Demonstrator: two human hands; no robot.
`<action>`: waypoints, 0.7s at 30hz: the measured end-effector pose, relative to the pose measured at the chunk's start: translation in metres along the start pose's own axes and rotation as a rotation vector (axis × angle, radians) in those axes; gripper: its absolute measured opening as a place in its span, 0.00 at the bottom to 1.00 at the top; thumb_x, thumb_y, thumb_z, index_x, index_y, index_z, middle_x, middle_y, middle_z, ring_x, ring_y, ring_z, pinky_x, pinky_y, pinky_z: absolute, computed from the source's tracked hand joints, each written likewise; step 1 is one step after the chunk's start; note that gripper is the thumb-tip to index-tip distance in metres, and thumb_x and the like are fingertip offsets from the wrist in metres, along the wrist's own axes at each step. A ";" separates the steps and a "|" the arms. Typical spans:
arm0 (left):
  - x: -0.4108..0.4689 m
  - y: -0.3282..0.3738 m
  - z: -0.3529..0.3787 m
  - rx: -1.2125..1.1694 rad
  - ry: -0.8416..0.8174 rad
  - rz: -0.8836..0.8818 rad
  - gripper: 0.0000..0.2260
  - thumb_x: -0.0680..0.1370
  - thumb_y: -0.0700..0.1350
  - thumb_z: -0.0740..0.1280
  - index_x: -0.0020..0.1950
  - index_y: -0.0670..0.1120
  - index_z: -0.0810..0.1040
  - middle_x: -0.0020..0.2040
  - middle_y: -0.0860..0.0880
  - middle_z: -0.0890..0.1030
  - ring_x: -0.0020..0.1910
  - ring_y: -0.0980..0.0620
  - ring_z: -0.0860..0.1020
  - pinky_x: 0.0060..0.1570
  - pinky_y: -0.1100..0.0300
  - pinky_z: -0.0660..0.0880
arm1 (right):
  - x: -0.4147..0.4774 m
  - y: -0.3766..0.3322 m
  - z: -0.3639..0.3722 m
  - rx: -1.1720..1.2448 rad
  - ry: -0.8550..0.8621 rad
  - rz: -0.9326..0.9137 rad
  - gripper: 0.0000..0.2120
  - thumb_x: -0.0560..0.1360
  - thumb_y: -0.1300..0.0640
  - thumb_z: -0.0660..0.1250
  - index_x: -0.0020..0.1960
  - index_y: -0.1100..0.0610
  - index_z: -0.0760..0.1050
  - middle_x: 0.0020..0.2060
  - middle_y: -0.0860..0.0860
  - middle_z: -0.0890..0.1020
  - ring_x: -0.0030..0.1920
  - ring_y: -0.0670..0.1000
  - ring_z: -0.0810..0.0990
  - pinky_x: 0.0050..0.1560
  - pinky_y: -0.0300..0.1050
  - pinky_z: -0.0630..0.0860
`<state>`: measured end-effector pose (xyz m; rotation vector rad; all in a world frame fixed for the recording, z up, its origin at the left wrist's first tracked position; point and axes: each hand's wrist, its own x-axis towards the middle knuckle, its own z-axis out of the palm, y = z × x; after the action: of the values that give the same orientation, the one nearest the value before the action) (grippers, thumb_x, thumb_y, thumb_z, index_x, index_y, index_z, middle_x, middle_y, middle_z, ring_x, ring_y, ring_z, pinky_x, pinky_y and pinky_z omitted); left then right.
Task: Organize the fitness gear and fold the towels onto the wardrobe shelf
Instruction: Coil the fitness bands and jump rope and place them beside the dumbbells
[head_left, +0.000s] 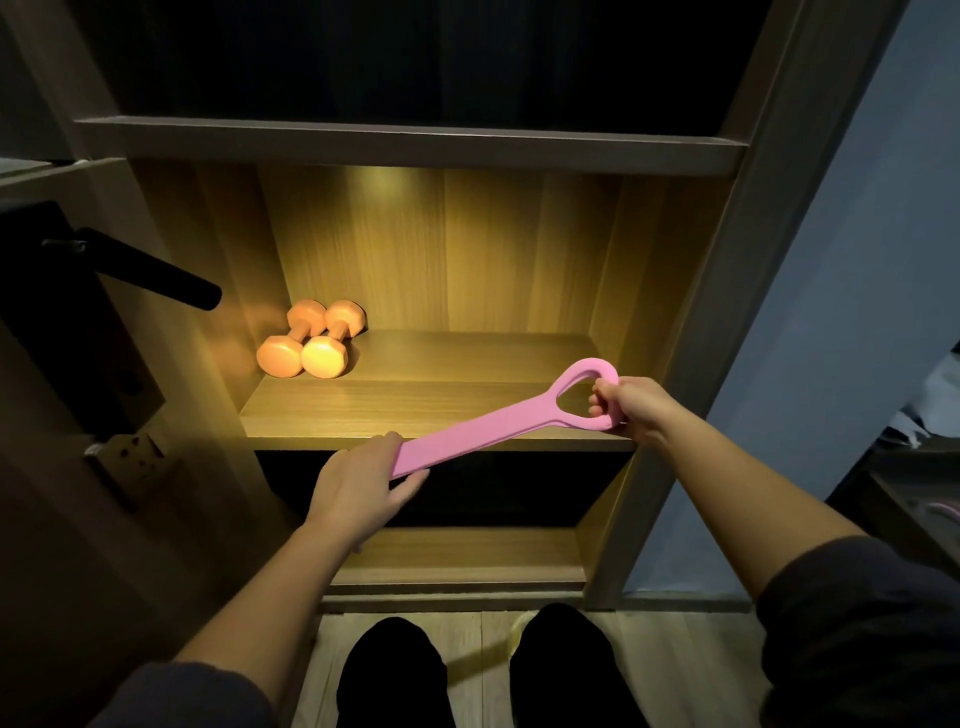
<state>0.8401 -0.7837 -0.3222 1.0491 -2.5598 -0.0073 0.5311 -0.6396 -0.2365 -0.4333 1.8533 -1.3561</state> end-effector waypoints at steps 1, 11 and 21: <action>0.001 -0.002 0.002 0.020 0.007 0.013 0.15 0.78 0.62 0.60 0.54 0.52 0.72 0.41 0.56 0.76 0.34 0.57 0.75 0.35 0.57 0.77 | 0.000 0.002 -0.002 0.025 -0.036 -0.008 0.09 0.81 0.60 0.62 0.57 0.64 0.76 0.42 0.57 0.79 0.39 0.51 0.79 0.44 0.45 0.80; -0.005 -0.016 -0.001 0.033 -0.004 -0.019 0.17 0.78 0.60 0.63 0.61 0.52 0.73 0.49 0.55 0.80 0.42 0.55 0.77 0.44 0.59 0.74 | 0.001 0.018 -0.014 -0.212 -0.228 -0.156 0.05 0.80 0.61 0.64 0.54 0.58 0.78 0.43 0.55 0.83 0.44 0.50 0.83 0.41 0.39 0.80; -0.009 -0.021 -0.004 -0.012 -0.100 -0.060 0.18 0.77 0.61 0.64 0.62 0.53 0.70 0.52 0.56 0.79 0.42 0.56 0.78 0.45 0.56 0.76 | -0.012 0.009 0.001 -0.240 -0.237 -0.200 0.05 0.78 0.59 0.67 0.53 0.57 0.78 0.38 0.50 0.85 0.37 0.47 0.85 0.35 0.35 0.78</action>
<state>0.8612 -0.7923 -0.3249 1.1480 -2.6121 -0.0934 0.5411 -0.6284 -0.2400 -0.8857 1.8152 -1.1547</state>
